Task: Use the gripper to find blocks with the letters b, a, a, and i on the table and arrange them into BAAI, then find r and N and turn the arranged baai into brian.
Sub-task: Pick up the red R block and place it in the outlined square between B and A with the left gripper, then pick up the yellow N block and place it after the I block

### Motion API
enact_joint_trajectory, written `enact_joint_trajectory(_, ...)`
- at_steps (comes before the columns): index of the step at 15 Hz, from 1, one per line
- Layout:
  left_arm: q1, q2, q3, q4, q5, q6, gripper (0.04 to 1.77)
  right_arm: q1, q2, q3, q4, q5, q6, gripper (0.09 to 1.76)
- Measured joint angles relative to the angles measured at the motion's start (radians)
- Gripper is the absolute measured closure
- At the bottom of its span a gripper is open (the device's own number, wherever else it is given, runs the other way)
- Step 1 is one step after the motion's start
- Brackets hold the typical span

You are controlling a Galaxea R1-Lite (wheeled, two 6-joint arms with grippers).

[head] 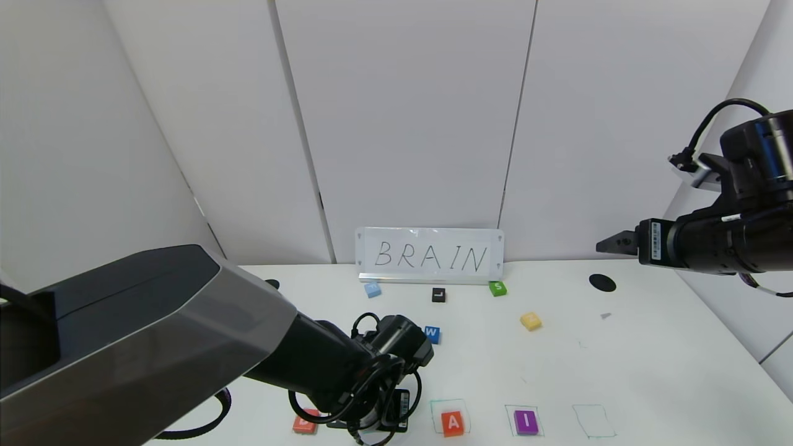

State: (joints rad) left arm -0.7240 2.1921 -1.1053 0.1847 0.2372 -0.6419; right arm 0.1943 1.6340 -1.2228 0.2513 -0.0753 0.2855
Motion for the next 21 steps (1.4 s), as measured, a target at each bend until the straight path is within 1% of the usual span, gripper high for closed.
enact_joint_trajectory(4, -0.003, -0.001, 0.002, -0.001, 0.003, 0.000, 0.52, 0.000, 0.000, 0.000, 0.000, 0.000, 0.000, 0.14)
enact_joint_trajectory(9, 0.003, -0.034, 0.003, 0.010, 0.016, 0.010, 0.33, 0.000, 0.000, 0.000, 0.000, 0.001, 0.000, 0.14)
enact_joint_trajectory(14, 0.018, -0.127, 0.003, 0.015, 0.017, 0.054, 0.22, 0.000, 0.000, 0.000, 0.000, 0.000, 0.000, 0.14)
enact_joint_trajectory(18, 0.045, -0.217, 0.003, 0.048, 0.016, 0.092, 0.17, 0.000, 0.000, 0.000, 0.000, 0.000, 0.000, 0.14)
enact_joint_trajectory(20, 0.067, -0.269, 0.003, 0.051, 0.016, 0.132, 0.15, 0.000, 0.001, 0.000, 0.000, 0.000, 0.000, 0.14)
enact_joint_trajectory(21, 0.080, -0.296, 0.003, 0.055, 0.016, 0.167, 0.14, 0.000, 0.002, 0.000, 0.000, 0.000, 0.000, 0.14)
